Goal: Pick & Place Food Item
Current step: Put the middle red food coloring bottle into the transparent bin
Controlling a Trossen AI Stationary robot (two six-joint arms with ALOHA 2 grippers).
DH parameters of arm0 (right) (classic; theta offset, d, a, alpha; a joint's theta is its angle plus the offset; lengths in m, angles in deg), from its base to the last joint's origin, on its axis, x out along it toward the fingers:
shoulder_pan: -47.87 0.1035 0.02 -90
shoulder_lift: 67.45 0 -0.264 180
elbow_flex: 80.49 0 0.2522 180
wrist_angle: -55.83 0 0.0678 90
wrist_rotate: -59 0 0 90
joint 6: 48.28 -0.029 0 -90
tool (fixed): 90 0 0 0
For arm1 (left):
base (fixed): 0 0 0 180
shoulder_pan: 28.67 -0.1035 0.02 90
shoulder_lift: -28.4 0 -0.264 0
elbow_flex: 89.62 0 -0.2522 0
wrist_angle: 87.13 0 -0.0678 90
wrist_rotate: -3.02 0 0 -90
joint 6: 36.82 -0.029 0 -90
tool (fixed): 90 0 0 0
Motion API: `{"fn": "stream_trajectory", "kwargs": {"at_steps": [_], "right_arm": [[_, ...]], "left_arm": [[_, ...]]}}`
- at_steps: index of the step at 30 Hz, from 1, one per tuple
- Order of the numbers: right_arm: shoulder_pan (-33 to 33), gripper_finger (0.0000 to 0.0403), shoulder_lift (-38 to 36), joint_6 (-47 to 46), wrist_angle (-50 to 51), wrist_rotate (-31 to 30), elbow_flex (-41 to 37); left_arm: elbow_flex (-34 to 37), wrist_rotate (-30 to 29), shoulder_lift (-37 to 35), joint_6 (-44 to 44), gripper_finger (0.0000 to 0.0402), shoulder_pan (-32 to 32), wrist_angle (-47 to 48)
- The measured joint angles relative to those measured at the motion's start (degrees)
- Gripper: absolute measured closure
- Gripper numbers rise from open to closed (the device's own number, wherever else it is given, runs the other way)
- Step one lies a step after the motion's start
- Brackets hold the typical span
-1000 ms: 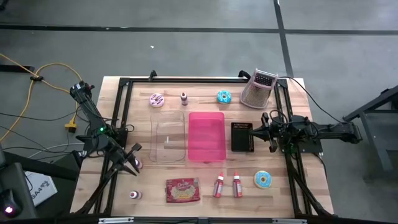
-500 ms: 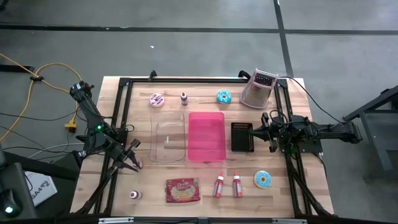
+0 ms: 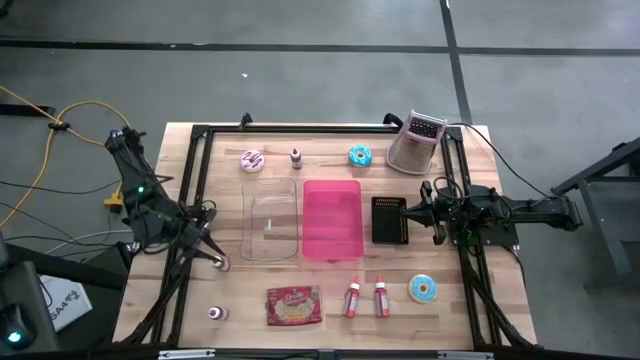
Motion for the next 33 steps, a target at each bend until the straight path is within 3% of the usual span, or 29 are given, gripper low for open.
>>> {"fn": "stream_trajectory", "kwargs": {"at_steps": [10, 19, 26, 33], "right_arm": [[0.01, 0.0401, 0.01, 0.0, -0.01, 0.0, 0.0], [0.01, 0.0401, 0.01, -0.01, 0.0, 0.0, 0.0], [0.01, 0.0401, 0.01, -0.01, -0.01, 0.0, 0.01], [0.01, 0.0401, 0.01, 0.01, 0.0, 0.0, -0.01]], "left_arm": [[-14.46, -0.77, 13.5, 20.37, 0.034, 0.0, 21.4], [-22.81, 3.12, 24.52, 37.93, 0.034, 0.0, 37.4], [-22.83, 7.06, 27.96, 37.47, 0.034, 0.0, 38.34], [-22.83, 7.28, 28.18, 35.42, 0.034, 0.0, 38.92]]}}
